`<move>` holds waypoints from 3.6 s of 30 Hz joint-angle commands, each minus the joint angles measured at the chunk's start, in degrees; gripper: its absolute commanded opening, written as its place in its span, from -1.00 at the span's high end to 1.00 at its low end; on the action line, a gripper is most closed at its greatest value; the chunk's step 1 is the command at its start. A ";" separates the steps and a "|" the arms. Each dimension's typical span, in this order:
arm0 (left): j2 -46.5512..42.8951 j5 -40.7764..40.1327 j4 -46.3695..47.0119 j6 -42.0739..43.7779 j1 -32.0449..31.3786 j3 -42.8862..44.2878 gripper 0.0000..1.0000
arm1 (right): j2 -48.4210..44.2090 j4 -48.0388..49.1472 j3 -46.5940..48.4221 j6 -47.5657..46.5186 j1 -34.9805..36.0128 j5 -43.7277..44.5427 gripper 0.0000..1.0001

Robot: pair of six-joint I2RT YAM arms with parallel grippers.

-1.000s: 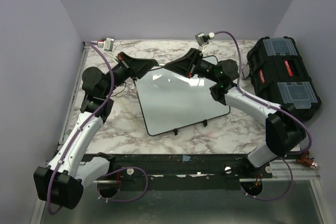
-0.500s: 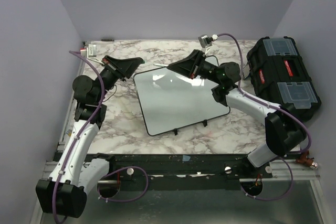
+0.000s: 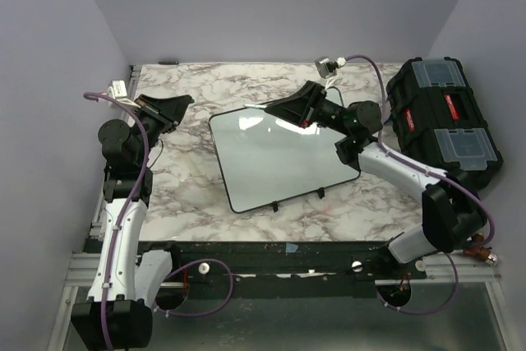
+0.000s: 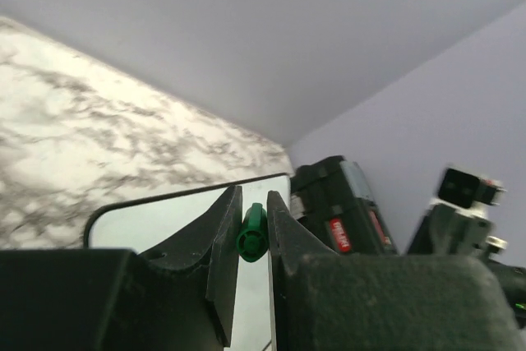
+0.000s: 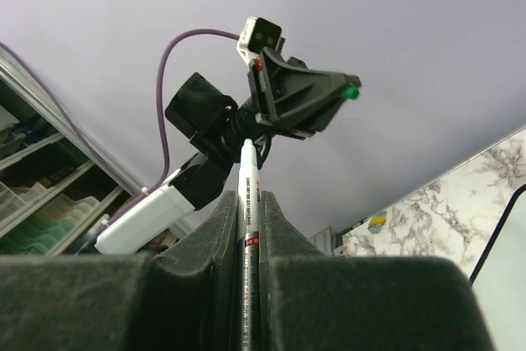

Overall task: Write a sentence on the whiteboard
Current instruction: Place the pen cap at the center of the board, then move the pen cap to the center of the board.

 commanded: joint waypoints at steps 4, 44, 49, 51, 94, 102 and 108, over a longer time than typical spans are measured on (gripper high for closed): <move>0.70 -12.29 -23.56 13.19 1.01 1.13 1.00 | -5.49 -11.21 -0.66 -9.92 0.15 0.32 0.99; 13.62 -23.64 -23.64 9.72 1.02 -16.05 0.44 | -11.48 -32.97 -4.92 -24.39 0.13 9.85 0.99; 15.73 -22.33 -20.89 9.45 1.05 -15.29 0.42 | -12.21 -33.51 -5.22 -24.85 0.15 10.31 0.99; 16.61 -22.78 -20.82 9.88 1.01 -15.34 0.40 | -12.83 -34.61 -5.24 -25.65 0.13 10.77 0.99; 27.54 -30.97 -32.53 -7.55 -11.38 -7.67 0.64 | -17.13 -45.89 -3.13 -31.77 0.12 16.00 0.99; 13.82 -40.81 -39.22 -3.96 -4.75 -8.84 0.41 | -18.43 -47.31 -2.95 -31.82 0.11 16.31 0.99; 21.04 -32.05 -39.79 -2.89 4.22 -8.29 0.46 | -17.90 -47.93 -1.60 -31.47 0.16 15.73 0.99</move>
